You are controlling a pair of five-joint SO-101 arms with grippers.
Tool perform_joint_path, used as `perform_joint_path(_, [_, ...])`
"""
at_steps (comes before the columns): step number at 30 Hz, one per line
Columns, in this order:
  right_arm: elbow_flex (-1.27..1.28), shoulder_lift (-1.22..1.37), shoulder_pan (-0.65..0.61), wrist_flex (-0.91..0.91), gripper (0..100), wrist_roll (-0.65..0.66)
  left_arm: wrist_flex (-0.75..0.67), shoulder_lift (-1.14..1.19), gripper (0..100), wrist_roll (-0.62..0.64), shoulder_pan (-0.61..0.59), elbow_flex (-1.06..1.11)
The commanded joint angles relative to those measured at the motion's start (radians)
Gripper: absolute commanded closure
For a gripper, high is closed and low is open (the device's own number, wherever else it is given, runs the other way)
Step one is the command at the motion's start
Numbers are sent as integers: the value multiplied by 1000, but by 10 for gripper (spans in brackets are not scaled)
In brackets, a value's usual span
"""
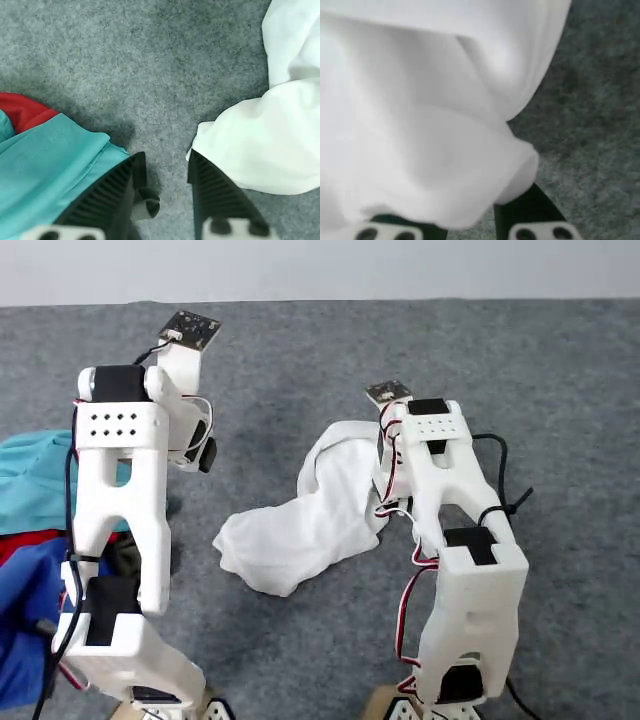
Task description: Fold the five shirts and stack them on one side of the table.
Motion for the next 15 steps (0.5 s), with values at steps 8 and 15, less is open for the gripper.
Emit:
perform_joint_path(8, [-51, -298, -45, -5, 988, 178, 20, -49, 863, -8, 5, -2])
perform_joint_path(15, [-68, -541, -87, -16, 988, 265, 20, -49, 863, -8, 34, -2])
